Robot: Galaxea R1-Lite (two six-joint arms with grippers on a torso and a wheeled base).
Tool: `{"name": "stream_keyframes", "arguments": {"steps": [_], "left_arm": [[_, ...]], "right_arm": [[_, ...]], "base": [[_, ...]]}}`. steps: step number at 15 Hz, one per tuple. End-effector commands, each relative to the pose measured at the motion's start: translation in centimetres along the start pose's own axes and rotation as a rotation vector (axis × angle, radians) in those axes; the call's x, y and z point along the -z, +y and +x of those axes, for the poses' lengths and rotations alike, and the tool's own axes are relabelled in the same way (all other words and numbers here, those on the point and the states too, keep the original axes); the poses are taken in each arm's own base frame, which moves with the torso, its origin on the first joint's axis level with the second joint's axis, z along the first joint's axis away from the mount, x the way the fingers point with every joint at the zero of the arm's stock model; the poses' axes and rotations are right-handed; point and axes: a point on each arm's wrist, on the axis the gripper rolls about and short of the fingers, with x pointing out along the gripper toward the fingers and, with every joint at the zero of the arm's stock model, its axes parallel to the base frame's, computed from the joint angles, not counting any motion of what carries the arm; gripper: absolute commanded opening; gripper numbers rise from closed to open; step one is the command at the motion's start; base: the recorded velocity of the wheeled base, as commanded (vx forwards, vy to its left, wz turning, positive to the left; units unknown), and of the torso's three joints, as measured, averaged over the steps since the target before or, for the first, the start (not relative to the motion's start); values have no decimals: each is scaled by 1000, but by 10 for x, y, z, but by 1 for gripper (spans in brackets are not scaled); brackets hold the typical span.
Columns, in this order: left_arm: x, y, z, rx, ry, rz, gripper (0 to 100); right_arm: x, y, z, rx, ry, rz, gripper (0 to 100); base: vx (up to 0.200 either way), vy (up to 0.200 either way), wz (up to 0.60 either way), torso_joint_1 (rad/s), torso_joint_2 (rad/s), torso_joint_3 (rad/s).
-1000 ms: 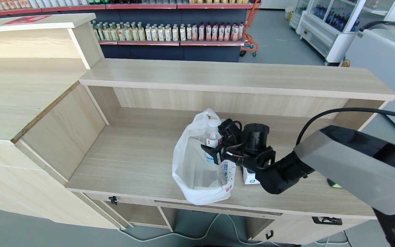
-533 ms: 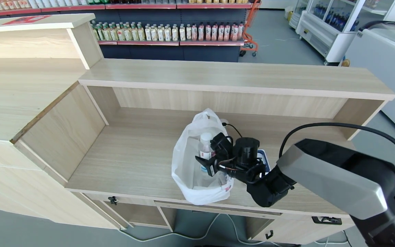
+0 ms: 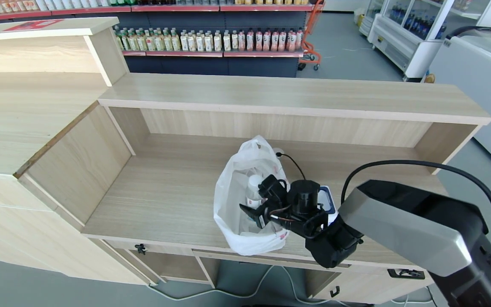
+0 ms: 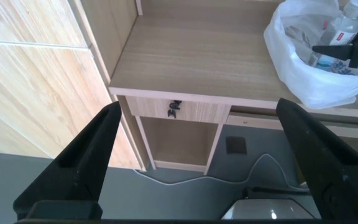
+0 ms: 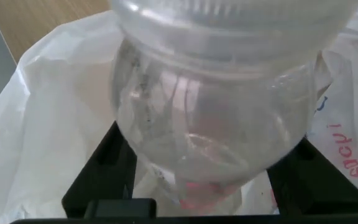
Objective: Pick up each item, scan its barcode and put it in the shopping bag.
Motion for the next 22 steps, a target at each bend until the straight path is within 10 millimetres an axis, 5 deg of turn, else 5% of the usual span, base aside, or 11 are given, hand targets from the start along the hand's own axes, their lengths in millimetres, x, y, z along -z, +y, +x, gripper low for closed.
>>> {"name": "stream_keyframes", "arguments": {"steps": [1,9,13,17,22], "left_arm": [[0,0,0,0,0,0,100],[0,0,0,-1,0,1,100],[0,0,0,-1,1,-5,100],[0,0,0,-1,1,-6,100],[0,0,0,-1,1,-8,100]], "right_arm": [[-6,-2,-3,8,-7,4,100],[-76,-19,-35,80,-66,139,100],[-108,-38,-67,129,-42,284,100],[-139,-61,-131,210,-48,399,100],[-122,-77,-227,392,24,435,100]], "base": [[0,0,0,0,0,0],[0,0,0,0,0,0],[0,0,0,0,0,0],[0,0,0,0,0,0],[0,0,0,0,0,0]]}}
